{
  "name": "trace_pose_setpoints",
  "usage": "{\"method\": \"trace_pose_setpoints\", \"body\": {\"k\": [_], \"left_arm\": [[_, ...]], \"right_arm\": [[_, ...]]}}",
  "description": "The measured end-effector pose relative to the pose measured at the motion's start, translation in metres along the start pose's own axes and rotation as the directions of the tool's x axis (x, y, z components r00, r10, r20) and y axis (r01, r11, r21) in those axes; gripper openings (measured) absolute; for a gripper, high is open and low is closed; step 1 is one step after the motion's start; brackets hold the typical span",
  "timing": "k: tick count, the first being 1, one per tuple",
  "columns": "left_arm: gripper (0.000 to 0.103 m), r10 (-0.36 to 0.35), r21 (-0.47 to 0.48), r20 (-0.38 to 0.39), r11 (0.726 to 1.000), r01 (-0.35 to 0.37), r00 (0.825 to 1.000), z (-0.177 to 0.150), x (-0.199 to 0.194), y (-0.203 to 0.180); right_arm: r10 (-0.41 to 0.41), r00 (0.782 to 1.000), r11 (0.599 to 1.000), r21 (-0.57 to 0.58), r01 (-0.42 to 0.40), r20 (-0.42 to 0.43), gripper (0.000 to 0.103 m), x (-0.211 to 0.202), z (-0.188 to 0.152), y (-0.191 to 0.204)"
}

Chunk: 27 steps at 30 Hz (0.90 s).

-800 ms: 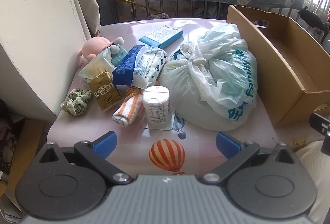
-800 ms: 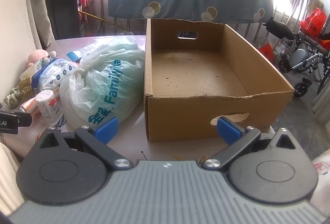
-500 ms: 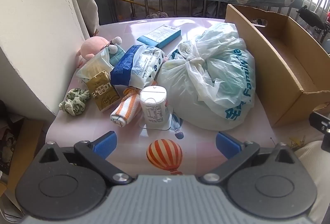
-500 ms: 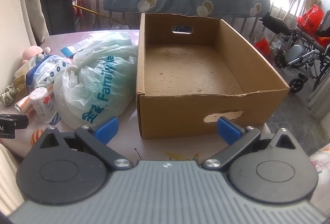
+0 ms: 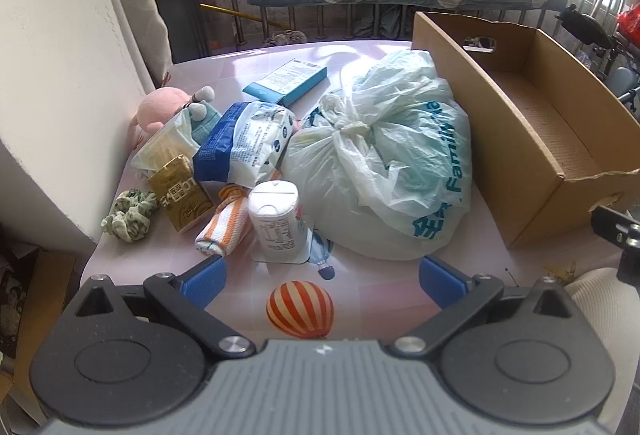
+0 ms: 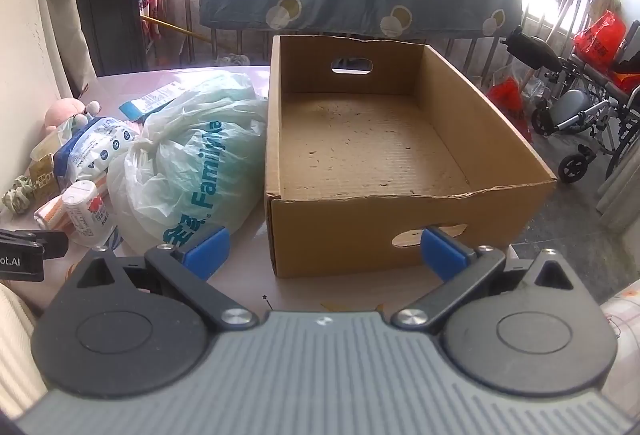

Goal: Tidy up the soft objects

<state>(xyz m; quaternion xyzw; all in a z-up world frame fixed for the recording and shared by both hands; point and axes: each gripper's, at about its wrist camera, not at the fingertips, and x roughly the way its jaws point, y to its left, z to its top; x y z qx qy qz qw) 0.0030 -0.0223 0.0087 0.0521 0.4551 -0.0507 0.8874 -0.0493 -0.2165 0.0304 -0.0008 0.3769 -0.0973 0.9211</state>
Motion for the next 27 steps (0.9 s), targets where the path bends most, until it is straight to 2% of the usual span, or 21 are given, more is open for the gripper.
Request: {"method": "trace_pose_setpoints", "body": {"k": [5, 11, 27], "left_arm": [[0.103, -0.033, 0.06, 0.009, 0.998, 0.033, 0.999, 0.005, -0.003, -0.023], [0.103, -0.045, 0.08, 0.018, 0.996, 0.044, 0.999, 0.01, -0.008, -0.04], [0.103, -0.042, 0.063, 0.023, 0.997, 0.04, 0.999, 0.01, -0.02, -0.039]], "right_arm": [[-0.039, 0.999, 0.999, 0.038, 0.039, 0.0, 0.102, -0.006, -0.002, -0.017], [-0.069, 0.998, 0.995, 0.07, 0.069, -0.005, 0.102, -0.01, -0.003, -0.034], [-0.063, 0.998, 0.997, 0.049, 0.064, -0.016, 0.102, -0.016, 0.005, -0.027]]}}
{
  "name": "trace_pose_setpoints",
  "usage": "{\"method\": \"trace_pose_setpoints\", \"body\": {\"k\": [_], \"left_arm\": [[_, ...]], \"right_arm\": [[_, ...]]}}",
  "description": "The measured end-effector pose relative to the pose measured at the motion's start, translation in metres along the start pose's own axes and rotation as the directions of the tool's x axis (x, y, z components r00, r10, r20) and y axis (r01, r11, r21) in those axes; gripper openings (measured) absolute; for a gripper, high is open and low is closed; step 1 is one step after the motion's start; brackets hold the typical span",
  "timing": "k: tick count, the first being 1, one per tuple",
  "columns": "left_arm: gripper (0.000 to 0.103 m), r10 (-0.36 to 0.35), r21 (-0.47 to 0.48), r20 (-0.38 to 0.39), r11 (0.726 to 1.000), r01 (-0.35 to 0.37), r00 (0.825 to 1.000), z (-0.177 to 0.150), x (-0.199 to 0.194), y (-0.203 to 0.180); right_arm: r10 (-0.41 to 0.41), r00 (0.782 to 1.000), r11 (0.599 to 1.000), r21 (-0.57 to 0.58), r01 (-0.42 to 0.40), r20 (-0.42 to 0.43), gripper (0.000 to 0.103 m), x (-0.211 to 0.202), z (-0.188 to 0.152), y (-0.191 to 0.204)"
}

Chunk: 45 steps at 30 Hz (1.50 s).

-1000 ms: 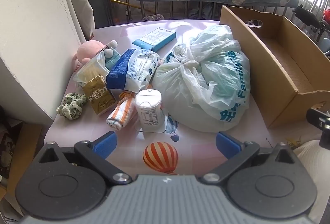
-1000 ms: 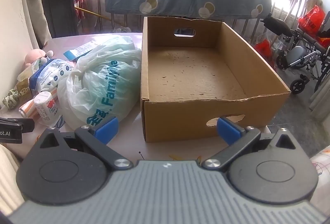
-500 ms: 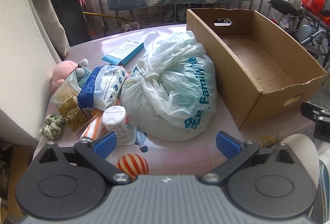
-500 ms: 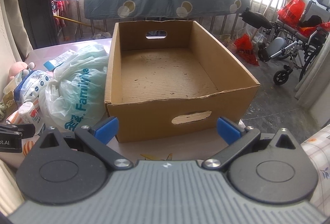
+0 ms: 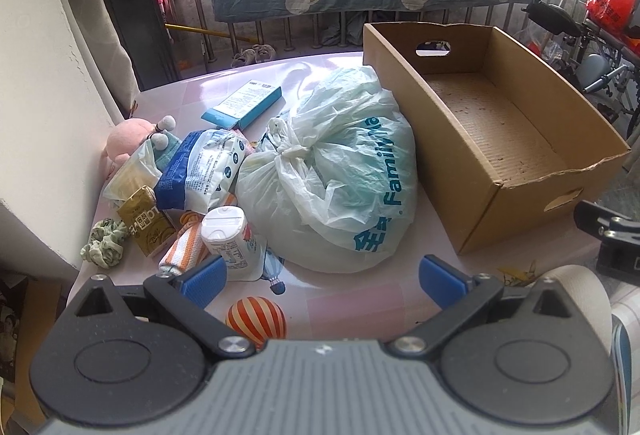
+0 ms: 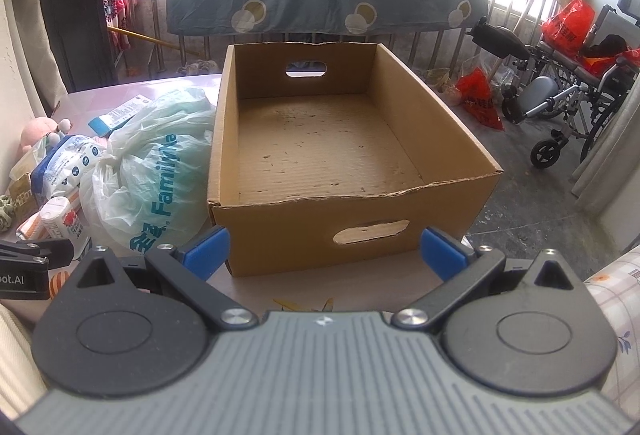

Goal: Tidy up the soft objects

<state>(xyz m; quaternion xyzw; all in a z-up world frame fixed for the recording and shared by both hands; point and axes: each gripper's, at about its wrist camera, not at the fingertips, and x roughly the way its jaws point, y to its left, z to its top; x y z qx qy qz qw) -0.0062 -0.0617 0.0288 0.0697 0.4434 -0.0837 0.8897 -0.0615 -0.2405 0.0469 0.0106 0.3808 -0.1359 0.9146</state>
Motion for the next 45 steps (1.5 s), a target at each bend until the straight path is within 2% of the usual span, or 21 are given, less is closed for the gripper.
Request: {"method": "trace_pose_setpoints", "body": {"k": [27, 45], "left_arm": [[0.103, 0.021, -0.049, -0.015, 0.999, -0.021, 1.0, -0.002, 0.002, 0.016], [0.103, 0.017, -0.043, -0.02, 0.999, -0.018, 1.0, -0.003, 0.004, 0.015]], "right_arm": [[0.007, 1.0, 1.0, -0.019, -0.007, 0.001, 0.102, -0.005, 0.005, 0.005], [0.005, 1.0, 1.0, -0.019, -0.005, -0.003, 0.102, -0.003, 0.006, 0.007]]}}
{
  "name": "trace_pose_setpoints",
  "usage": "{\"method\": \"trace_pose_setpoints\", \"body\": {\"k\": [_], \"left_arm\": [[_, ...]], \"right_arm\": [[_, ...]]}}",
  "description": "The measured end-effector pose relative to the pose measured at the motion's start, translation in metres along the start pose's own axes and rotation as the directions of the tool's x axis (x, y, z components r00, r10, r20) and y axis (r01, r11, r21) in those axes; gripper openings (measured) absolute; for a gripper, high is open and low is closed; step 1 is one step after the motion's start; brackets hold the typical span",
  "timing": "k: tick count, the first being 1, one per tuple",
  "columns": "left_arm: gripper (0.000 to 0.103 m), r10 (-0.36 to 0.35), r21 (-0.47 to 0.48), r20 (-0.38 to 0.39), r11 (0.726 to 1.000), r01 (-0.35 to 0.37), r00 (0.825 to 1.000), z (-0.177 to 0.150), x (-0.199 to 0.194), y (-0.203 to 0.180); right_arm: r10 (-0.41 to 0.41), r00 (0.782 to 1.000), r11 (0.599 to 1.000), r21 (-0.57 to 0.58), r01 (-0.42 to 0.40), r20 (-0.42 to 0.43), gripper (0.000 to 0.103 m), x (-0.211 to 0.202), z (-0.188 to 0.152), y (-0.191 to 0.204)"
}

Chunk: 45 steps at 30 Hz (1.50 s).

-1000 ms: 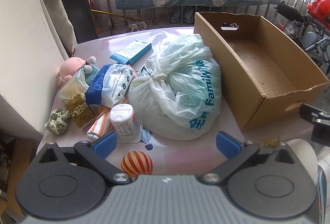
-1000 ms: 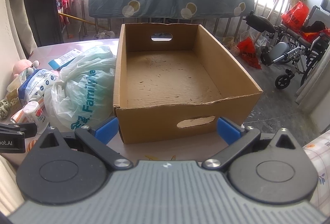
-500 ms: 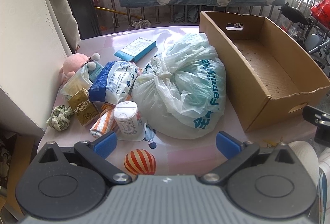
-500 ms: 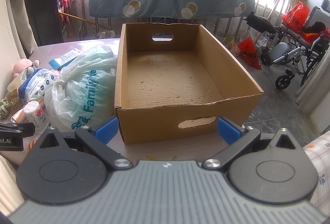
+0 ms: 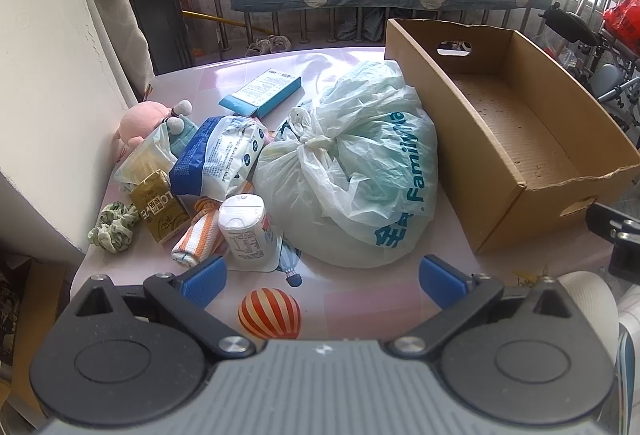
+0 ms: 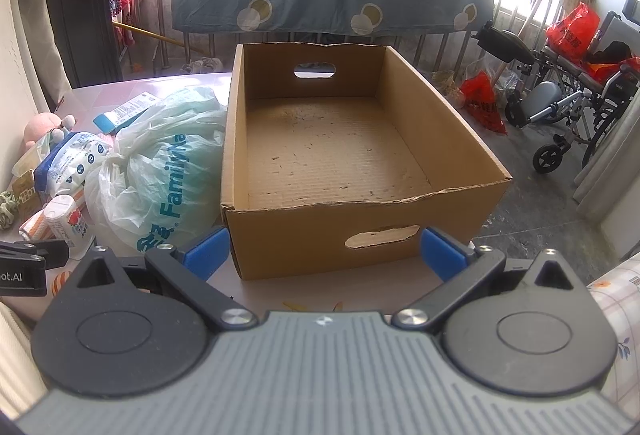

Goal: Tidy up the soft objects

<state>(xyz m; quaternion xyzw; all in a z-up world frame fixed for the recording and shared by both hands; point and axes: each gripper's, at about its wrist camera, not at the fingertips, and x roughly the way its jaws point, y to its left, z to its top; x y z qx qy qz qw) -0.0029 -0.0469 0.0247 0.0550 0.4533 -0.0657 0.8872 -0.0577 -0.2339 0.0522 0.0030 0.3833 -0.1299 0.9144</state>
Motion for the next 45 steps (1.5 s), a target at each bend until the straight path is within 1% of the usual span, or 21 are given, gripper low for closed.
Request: {"method": "trace_pose_setpoints", "body": {"k": [8, 12, 15, 17, 20, 21, 24, 26, 27, 28, 30, 31, 33, 34, 36, 38, 39, 41, 43, 44, 45], "left_arm": [[0.103, 0.003, -0.008, 0.003, 1.0, -0.003, 1.0, -0.001, 0.002, 0.004], [0.103, -0.021, -0.032, 0.033, 0.999, 0.022, 0.999, -0.003, 0.0, 0.016], [0.103, -0.038, -0.06, 0.072, 0.997, 0.042, 0.997, -0.004, -0.006, 0.031], [0.103, -0.032, -0.072, 0.087, 0.997, 0.038, 0.996, -0.004, -0.008, 0.042], [0.103, 0.009, -0.072, 0.108, 0.997, -0.001, 0.994, -0.003, -0.01, 0.059], [0.103, 0.037, -0.069, 0.12, 0.997, -0.029, 0.992, -0.001, -0.011, 0.066], [0.103, 0.122, -0.041, 0.182, 0.992, -0.116, 0.976, 0.009, -0.012, 0.08], [0.103, 0.182, -0.004, 0.225, 0.983, -0.186, 0.957, 0.02, -0.01, 0.084], [0.103, 0.214, 0.027, 0.261, 0.973, -0.229, 0.941, 0.028, -0.007, 0.087], [0.103, 0.239, 0.05, 0.285, 0.963, -0.263, 0.928, 0.035, -0.003, 0.088], [0.103, 0.26, 0.095, 0.305, 0.949, -0.301, 0.916, 0.053, 0.013, 0.091], [0.103, 0.26, 0.113, 0.302, 0.946, -0.305, 0.917, 0.063, 0.023, 0.093], [0.103, 0.264, 0.147, 0.276, 0.939, -0.312, 0.924, 0.085, 0.048, 0.097], [0.103, 0.252, 0.168, 0.267, 0.938, -0.303, 0.93, 0.095, 0.06, 0.099], [0.103, 0.216, 0.202, 0.244, 0.942, -0.267, 0.945, 0.115, 0.086, 0.101], [0.102, 0.175, 0.236, 0.216, 0.945, -0.226, 0.96, 0.133, 0.11, 0.102], [0.101, 0.153, 0.254, 0.187, 0.947, -0.198, 0.97, 0.144, 0.13, 0.103], [0.092, 0.12, 0.267, 0.143, 0.951, -0.155, 0.982, 0.162, 0.158, 0.103], [0.092, 0.091, 0.277, 0.106, 0.954, -0.117, 0.99, 0.177, 0.181, 0.104], [0.092, 0.072, 0.281, 0.085, 0.955, -0.094, 0.994, 0.183, 0.192, 0.104], [0.092, 0.035, 0.286, 0.048, 0.957, -0.047, 0.998, 0.189, 0.209, 0.106]], "right_arm": [[-0.001, 1.0, 1.0, -0.001, 0.001, 0.002, 0.102, 0.0, 0.0, 0.0], [0.008, 1.0, 1.0, 0.014, -0.008, 0.019, 0.102, 0.002, 0.0, -0.002], [0.06, 0.996, 0.997, 0.039, -0.062, 0.059, 0.102, 0.003, 0.005, -0.005], [0.105, 0.99, 0.993, 0.047, -0.11, 0.097, 0.102, 0.002, 0.011, -0.005], [0.195, 0.967, 0.978, 0.046, -0.205, 0.163, 0.102, 0.002, 0.026, -0.003], [0.222, 0.959, 0.971, 0.046, -0.233, 0.177, 0.102, 0.003, 0.032, -0.001], [0.334, 0.921, 0.935, 0.049, -0.35, 0.201, 0.102, 0.011, 0.061, 0.008], [0.413, 0.887, 0.899, 0.065, -0.434, 0.207, 0.102, 0.022, 0.085, 0.017], [0.449, 0.87, 0.879, 0.072, -0.471, 0.205, 0.102, 0.028, 0.098, 0.022], [0.495, 0.845, 0.851, 0.083, -0.518, 0.201, 0.102, 0.037, 0.113, 0.029], [0.561, 0.808, 0.802, 0.124, -0.584, 0.179, 0.102, 0.057, 0.139, 0.041], [0.603, 0.782, 0.769, 0.148, -0.622, 0.154, 0.102, 0.072, 0.155, 0.049], [0.658, 0.747, 0.717, 0.221, -0.661, 0.098, 0.102, 0.103, 0.18, 0.066], [0.687, 0.725, 0.688, 0.273, -0.672, 0.051, 0.102, 0.127, 0.193, 0.078], [0.735, 0.677, 0.634, 0.385, -0.671, -0.03, 0.102, 0.174, 0.21, 0.097], [0.764, 0.637, 0.597, 0.489, -0.636, -0.105, 0.098, 0.219, 0.222, 0.117], [0.772, 0.619, 0.589, 0.529, -0.611, -0.144, 0.093, 0.244, 0.223, 0.129], [0.779, 0.595, 0.579, 0.589, -0.564, -0.197, 0.087, 0.284, 0.227, 0.148], [0.794, 0.558, 0.567, 0.627, -0.534, -0.242, 0.081, 0.316, 0.23, 0.168], [0.792, 0.553, 0.567, 0.645, -0.512, -0.257, 0.078, 0.331, 0.23, 0.176], [0.79, 0.548, 0.571, 0.654, -0.496, -0.274, 0.076, 0.344, 0.231, 0.184]]}}
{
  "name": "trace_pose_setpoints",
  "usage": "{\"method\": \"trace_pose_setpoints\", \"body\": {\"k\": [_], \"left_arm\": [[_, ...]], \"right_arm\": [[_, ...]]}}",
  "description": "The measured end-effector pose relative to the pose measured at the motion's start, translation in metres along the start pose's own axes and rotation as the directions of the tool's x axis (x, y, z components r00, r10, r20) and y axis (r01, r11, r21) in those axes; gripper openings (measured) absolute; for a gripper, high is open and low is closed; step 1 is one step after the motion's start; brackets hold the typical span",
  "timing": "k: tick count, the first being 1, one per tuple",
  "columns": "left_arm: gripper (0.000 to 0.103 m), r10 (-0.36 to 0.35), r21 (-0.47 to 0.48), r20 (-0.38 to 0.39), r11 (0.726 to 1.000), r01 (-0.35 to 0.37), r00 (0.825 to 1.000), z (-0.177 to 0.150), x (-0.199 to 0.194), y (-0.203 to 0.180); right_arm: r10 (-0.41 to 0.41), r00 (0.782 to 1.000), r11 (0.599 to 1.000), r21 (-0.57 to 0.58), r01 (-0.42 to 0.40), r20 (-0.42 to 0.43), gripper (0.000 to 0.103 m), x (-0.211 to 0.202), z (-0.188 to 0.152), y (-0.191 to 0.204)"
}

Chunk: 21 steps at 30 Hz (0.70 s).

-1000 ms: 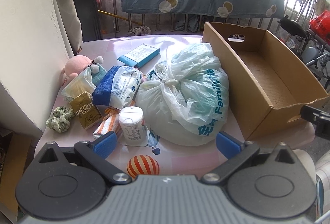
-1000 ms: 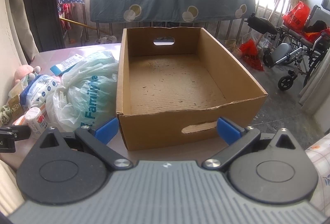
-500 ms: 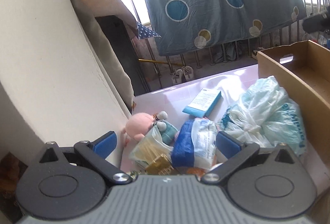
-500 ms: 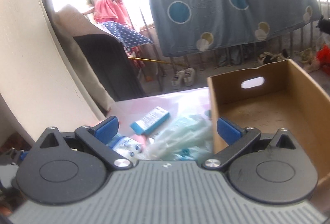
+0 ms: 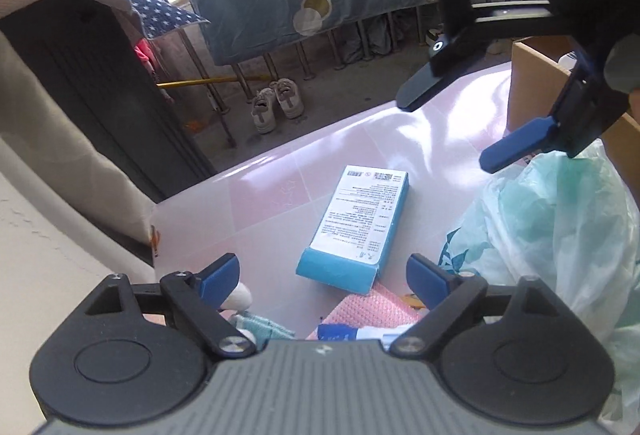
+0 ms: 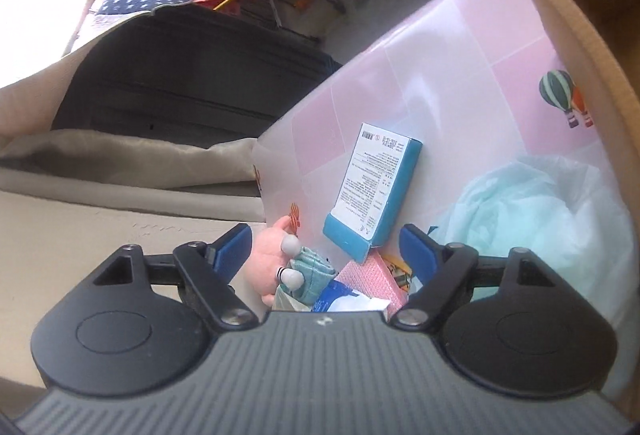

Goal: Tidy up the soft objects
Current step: 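Reach the right tool to the blue medicine box and grasp it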

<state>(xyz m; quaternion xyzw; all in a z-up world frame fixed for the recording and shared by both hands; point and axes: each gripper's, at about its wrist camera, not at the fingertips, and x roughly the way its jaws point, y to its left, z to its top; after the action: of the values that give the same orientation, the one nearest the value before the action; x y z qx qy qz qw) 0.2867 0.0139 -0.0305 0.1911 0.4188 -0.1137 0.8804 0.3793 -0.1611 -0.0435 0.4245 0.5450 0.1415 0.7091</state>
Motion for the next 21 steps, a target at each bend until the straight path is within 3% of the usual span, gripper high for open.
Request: {"method": "trace_pose_setpoints", "body": {"k": [4, 6, 15, 21], "left_arm": [[0.094, -0.078, 0.036, -0.088, 0.996, 0.081, 0.993, 0.015, 0.046, -0.001], [0.098, -0.066, 0.065, -0.116, 0.995, 0.074, 0.991, 0.019, 0.067, -0.006], [0.098, -0.039, 0.134, -0.245, 0.988, 0.074, 0.969, 0.03, 0.139, -0.008], [0.101, -0.105, 0.059, -0.261, 0.99, 0.124, 0.96, 0.036, 0.154, 0.009]], "right_arm": [[-0.035, 0.997, 0.998, 0.053, 0.038, -0.065, 0.072, 0.042, 0.026, -0.011], [-0.036, 0.995, 0.995, 0.09, 0.045, -0.096, 0.068, 0.06, 0.034, -0.02], [-0.04, 0.985, 0.991, 0.123, 0.061, -0.166, 0.063, 0.105, 0.049, -0.04], [-0.037, 0.982, 0.989, 0.135, 0.063, -0.184, 0.053, 0.125, 0.057, -0.047]]}}
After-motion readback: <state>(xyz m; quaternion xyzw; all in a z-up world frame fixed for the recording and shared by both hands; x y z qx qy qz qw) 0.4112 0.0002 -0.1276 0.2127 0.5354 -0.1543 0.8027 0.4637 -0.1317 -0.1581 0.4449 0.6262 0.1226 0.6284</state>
